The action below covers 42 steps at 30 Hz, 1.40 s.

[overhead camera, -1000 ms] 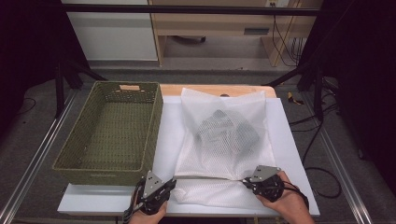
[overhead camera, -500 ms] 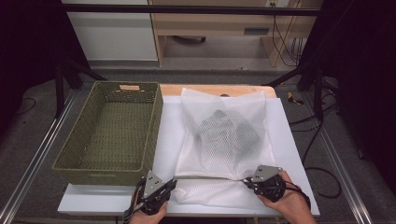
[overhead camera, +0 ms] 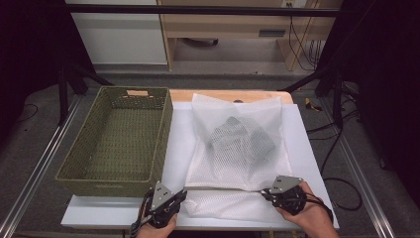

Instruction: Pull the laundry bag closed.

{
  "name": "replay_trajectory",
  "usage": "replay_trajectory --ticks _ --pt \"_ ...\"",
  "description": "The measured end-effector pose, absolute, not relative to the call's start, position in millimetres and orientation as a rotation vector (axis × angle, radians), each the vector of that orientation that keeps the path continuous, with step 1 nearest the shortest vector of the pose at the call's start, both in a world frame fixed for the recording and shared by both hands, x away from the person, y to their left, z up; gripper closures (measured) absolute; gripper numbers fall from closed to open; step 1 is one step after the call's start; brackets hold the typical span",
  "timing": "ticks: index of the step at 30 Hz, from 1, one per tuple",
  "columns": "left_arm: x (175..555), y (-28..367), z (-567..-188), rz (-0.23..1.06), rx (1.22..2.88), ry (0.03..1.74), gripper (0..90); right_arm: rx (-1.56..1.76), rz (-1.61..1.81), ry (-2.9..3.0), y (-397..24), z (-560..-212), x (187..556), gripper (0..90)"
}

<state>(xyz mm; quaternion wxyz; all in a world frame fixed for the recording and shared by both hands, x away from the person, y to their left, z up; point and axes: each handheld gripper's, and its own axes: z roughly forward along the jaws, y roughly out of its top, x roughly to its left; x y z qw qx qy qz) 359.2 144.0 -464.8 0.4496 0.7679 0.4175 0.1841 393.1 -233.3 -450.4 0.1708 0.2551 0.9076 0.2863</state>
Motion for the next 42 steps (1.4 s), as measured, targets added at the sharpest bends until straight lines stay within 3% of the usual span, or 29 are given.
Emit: replay_trajectory --ticks 42 --pt "357.5 144.2 -461.7 0.463 1.897 1.026 88.7 0.815 0.829 2.536 -267.7 -449.6 384.8 81.9"
